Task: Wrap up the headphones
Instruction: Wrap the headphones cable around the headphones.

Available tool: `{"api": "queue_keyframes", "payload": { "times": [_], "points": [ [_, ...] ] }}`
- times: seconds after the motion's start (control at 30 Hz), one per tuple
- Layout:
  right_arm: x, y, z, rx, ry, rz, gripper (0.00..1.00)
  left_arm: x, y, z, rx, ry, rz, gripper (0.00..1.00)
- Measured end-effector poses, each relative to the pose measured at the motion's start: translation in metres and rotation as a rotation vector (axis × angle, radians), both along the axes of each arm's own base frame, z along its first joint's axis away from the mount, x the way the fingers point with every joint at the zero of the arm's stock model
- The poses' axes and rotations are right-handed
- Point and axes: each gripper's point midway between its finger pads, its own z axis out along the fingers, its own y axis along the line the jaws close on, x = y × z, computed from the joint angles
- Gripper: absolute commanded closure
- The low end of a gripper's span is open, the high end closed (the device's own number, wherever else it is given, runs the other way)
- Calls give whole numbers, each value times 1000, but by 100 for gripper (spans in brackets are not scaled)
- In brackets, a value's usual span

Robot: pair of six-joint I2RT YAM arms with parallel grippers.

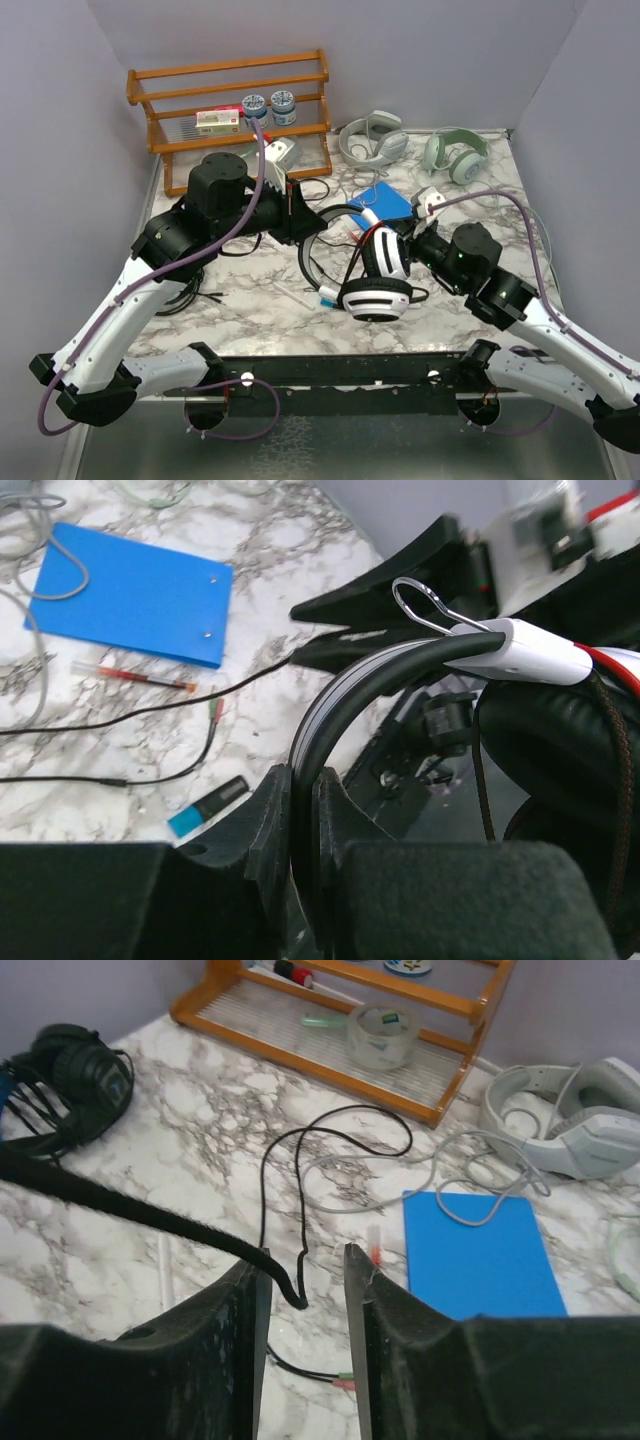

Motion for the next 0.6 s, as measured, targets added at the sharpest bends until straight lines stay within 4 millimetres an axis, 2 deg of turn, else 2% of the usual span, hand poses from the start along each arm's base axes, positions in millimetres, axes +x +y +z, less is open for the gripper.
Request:
{"api": "queue_keyframes", "payload": {
  "times": [0.1, 0.23, 0.37, 0.5, 0.6],
  "points": [
    [-7, 2, -7, 70, -28, 27, 56, -4, -6, 23, -53, 27, -16, 100],
    [-4, 10, -19, 112, -30, 42, 55, -3, -13, 48, -109, 42, -19, 100],
    [0, 23, -26, 140, -24, 68, 53, 0, -18, 65, -143, 52, -16, 100],
    [0, 34, -29, 183, -44, 107, 47, 6, -28, 80, -179, 81, -15, 100],
    [0, 37, -33, 215, -79, 122, 50, 13, -35, 91, -206, 100, -7, 100]
  ]
}}
